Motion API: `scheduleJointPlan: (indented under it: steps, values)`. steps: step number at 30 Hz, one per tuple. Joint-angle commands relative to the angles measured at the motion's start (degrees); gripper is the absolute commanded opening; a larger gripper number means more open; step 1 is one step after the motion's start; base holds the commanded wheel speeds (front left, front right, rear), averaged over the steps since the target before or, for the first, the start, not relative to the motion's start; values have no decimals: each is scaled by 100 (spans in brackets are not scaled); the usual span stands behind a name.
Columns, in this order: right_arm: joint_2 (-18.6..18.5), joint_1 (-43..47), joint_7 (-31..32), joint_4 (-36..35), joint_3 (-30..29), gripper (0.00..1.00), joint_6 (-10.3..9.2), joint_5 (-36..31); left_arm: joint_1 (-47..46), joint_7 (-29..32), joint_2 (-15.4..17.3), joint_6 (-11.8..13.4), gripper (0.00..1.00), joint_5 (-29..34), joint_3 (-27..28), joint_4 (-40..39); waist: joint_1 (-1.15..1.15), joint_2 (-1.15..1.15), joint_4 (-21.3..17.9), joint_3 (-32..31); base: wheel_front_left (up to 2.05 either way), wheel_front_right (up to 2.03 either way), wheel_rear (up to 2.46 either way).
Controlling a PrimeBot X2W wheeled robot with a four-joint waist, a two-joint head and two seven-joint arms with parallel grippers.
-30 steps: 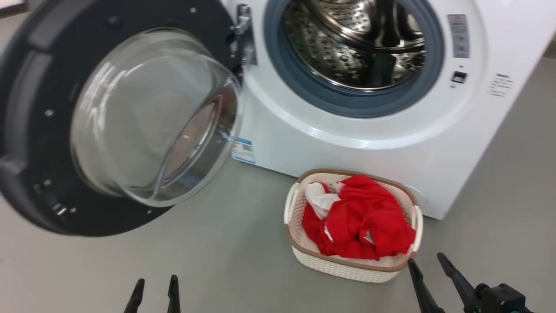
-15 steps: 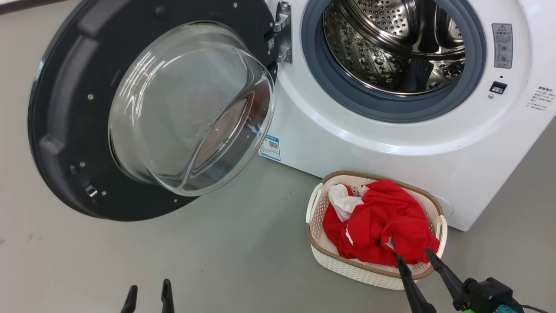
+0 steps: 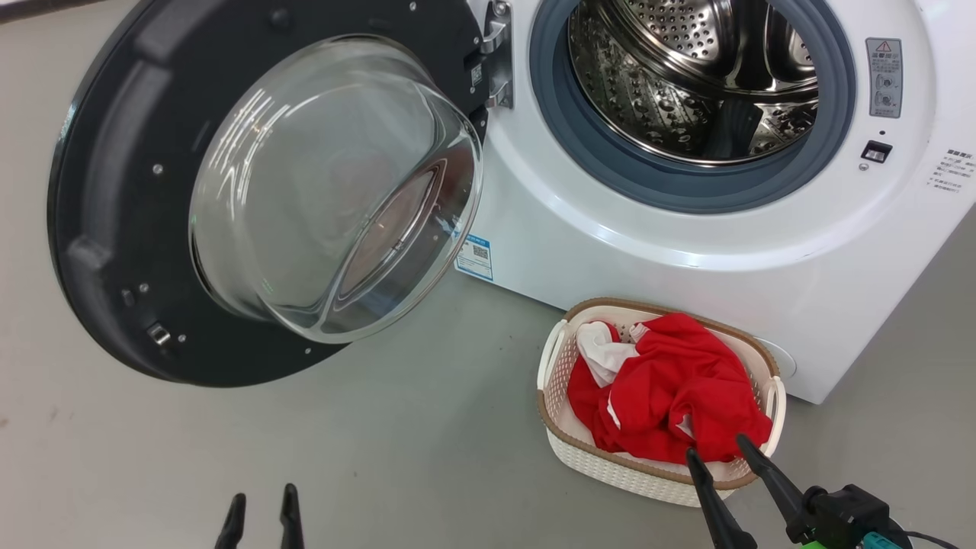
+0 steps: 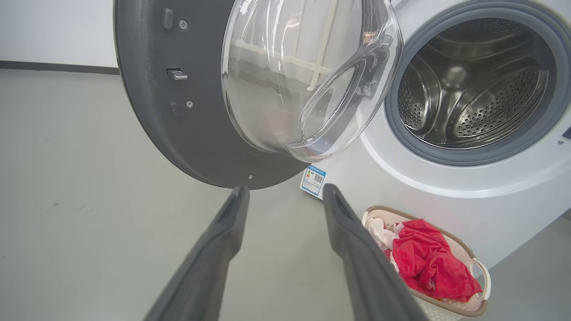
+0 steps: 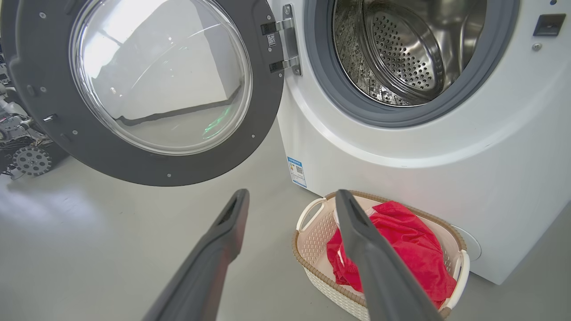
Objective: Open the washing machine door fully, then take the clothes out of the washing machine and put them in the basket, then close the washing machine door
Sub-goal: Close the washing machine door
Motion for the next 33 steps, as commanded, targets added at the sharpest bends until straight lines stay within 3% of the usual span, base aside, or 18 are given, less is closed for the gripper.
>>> scheduleJointPlan:
  steps: [1,2,3,9,13,20,26,33]
  values:
    - [-88,-189,-37,-128,110,100,42,47,-140,-30,40,-29,29,-54,163,-186,0,0,-5,-7,0,0,0]
    - [-85,-177,-37,-130,100,100,42,45,-159,-30,40,-53,2,-49,169,-207,0,0,-8,-12,0,0,0]
    - [-80,-161,-37,-134,92,100,42,43,-183,-30,40,-77,0,-37,192,-239,0,0,-12,-20,0,0,0]
    - [-28,-58,-37,-177,-1,100,42,11,-620,-31,40,-283,0,97,702,-763,0,0,-26,-2,0,0,0]
    - [-19,-3,-37,-211,-54,100,42,-17,-1228,-31,61,-653,0,453,1321,-1182,0,0,-47,49,0,0,0]
    - [-73,-35,-37,-243,-89,100,42,-50,-2734,-31,610,-1078,0,696,2265,-1358,0,0,-194,206,0,0,0]
    - [-139,-87,-37,-273,-110,100,42,-64,-4079,-31,1214,-1222,0,216,2816,-513,0,0,-306,354,0,0,0]
    - [-183,-133,-37,-303,-136,100,42,-88,-5168,49,1759,-1244,0,-775,3173,1314,0,0,-392,439,0,0,0]
